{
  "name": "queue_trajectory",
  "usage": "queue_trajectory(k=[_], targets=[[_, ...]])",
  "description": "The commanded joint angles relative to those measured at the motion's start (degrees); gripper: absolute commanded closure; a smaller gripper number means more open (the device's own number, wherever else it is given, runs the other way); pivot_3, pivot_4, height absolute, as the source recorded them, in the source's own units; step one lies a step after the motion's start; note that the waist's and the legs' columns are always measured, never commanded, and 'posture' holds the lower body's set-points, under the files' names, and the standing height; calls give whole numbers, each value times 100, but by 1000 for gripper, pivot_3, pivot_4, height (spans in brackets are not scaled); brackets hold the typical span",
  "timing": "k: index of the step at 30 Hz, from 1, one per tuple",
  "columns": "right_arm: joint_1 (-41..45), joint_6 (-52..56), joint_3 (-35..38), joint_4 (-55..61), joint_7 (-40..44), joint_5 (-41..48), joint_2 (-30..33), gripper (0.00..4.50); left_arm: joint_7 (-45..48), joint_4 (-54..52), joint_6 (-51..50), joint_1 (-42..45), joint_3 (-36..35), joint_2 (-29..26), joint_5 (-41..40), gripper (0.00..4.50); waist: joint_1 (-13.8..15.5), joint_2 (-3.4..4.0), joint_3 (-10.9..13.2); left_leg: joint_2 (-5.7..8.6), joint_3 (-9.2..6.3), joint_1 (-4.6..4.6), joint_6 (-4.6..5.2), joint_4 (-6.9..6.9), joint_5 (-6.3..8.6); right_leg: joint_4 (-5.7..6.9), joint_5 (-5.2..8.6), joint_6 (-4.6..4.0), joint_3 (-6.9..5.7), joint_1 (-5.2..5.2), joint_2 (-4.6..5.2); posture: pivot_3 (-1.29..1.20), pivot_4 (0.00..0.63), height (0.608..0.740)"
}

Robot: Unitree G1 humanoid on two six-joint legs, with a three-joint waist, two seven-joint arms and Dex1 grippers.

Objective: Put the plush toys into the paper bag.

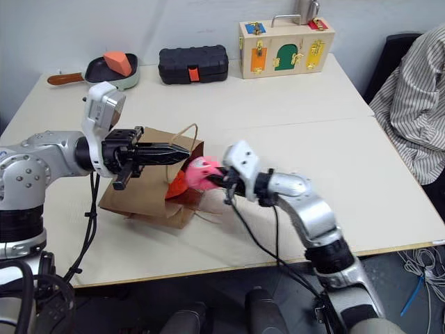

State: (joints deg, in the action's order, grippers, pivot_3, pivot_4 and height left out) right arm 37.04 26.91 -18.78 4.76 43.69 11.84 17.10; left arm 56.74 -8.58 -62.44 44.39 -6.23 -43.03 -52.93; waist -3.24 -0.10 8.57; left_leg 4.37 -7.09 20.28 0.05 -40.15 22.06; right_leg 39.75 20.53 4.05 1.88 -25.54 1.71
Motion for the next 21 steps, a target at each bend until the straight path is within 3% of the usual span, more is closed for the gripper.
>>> queue_trajectory(k=[1,11,16,21], targets=[[524,-445,-183,-555,-119,-274,-433,4424,-16,-120,62,113,-104,-1,-71,4500,-2,0,0,1,0,0,0,-1,0,0,0,0,-1,0,1,0,150,740],[1619,-1677,-158,-2840,-290,-678,-1782,4424,-191,-300,6,17,-155,74,-166,4500,-182,-1,-1,1,-6,-2,0,2,0,15,-1,-2,-14,1,4,0,150,740],[1480,-1465,227,-2416,135,-168,-1717,4424,-319,-389,-57,-43,-234,40,-257,4500,-211,-1,-1,1,-11,-1,0,3,0,16,-1,-2,-16,1,4,0,150,740],[1008,-1063,102,-1442,1239,252,-1086,4424,-362,-398,-42,-104,-269,-25,-281,4500,-194,-1,-1,1,-14,-1,0,3,0,17,-1,-2,-16,2,4,0,150,740]])
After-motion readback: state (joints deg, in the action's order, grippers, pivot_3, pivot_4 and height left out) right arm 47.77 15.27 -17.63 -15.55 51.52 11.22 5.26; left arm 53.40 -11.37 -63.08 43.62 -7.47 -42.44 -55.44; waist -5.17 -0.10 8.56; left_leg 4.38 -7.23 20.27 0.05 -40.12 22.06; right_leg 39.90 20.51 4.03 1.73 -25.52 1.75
